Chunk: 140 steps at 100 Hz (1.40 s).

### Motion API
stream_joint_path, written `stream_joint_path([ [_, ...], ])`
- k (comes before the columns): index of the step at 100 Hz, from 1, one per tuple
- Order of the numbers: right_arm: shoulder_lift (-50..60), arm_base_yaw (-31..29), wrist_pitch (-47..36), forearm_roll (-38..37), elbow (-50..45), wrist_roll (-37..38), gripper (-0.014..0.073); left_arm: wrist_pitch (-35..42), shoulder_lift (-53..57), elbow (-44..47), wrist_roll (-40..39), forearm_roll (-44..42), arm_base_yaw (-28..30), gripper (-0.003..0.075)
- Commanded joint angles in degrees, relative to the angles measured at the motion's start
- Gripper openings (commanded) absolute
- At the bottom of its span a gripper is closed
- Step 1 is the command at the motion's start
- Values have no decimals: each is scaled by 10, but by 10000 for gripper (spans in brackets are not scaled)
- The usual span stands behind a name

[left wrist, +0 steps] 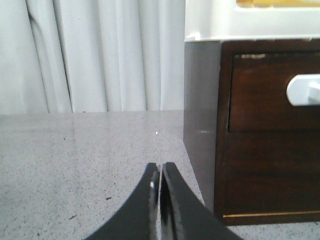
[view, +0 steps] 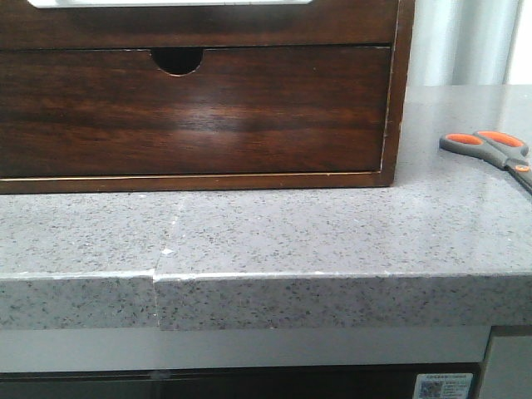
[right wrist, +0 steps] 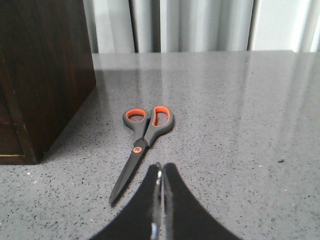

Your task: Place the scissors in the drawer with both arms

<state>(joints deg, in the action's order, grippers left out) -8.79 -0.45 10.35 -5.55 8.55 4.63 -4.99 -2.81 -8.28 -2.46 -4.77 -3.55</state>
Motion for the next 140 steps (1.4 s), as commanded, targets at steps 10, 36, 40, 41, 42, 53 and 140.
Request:
stream_joint_path([
  [10,-78,-4,-22,2,71,-3,-61,46,-58,-54,-5,6,0,-22],
  [36,-101,-4,-47,2,76,-3,-61,105,-99,-58,-5,6,0,-16],
  [40,-101,-4,-47,2,76,-3,-61,109,-102,-58,-5,6,-1,1],
  [41,-101,-4,-47,2,76,-3,-61,109,-104,-58,-5,6,-1,14],
  [42,-101,-4,-47,2,76,-3,-61,110,-105,-58,-5,6,-1,29],
  [53,-101,-4,-46,2,76,-3,-61,125,-116,-58,-5,6,-1,187],
  [140,-101,-4,-35,2,76,-3,-61,270,-321,-167,-4,-480,-113,302],
])
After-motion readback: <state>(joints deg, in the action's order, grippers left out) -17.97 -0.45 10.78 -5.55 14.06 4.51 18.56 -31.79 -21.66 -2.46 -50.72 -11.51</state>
